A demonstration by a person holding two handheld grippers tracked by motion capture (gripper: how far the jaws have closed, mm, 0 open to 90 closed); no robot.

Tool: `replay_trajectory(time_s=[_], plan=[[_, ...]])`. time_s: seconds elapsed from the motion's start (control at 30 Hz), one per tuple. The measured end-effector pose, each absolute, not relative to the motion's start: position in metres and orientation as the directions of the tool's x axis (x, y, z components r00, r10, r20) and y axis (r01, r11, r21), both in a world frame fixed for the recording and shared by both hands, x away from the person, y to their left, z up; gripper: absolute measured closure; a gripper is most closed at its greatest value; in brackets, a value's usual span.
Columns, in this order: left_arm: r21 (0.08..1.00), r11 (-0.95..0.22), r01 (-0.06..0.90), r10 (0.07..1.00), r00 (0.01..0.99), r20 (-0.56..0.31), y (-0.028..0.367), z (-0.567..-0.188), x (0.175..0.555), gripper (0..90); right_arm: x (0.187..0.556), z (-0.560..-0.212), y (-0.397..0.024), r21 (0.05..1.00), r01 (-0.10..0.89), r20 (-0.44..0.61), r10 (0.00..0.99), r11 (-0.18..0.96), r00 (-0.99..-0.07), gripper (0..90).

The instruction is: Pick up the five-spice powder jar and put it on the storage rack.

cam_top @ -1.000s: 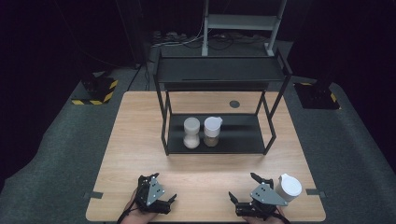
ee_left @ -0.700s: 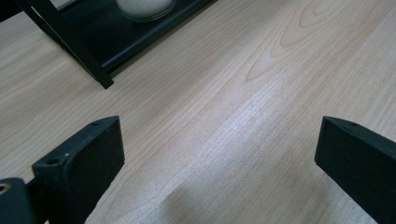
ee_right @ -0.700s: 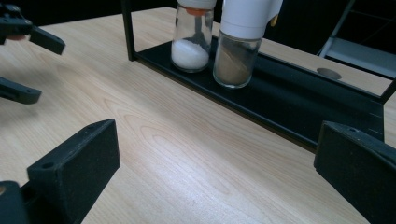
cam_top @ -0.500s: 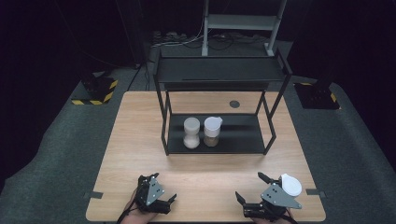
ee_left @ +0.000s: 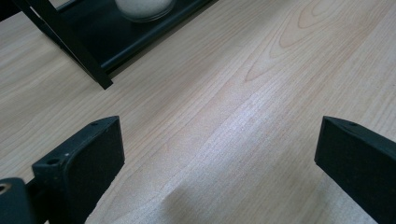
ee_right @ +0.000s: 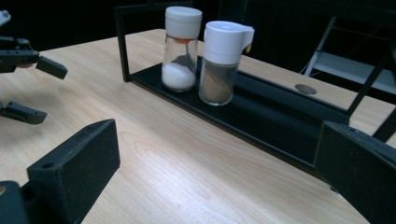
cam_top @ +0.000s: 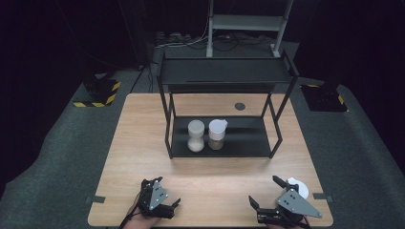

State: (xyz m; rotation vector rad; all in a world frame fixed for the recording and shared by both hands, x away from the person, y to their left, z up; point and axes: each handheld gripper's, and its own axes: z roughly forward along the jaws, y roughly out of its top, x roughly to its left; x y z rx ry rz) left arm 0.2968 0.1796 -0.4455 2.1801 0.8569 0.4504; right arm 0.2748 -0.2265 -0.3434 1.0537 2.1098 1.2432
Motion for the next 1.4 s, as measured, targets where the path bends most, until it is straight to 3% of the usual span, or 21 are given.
replay_trajectory(time_s=[1.4], plan=[[0.744,-0.509,0.433,0.69,0.722,0.052,0.18,-0.446,0.297,1.6,0.261,-0.337,-0.301,0.886,0.406,-0.039,0.907,0.225,-0.419,0.0]])
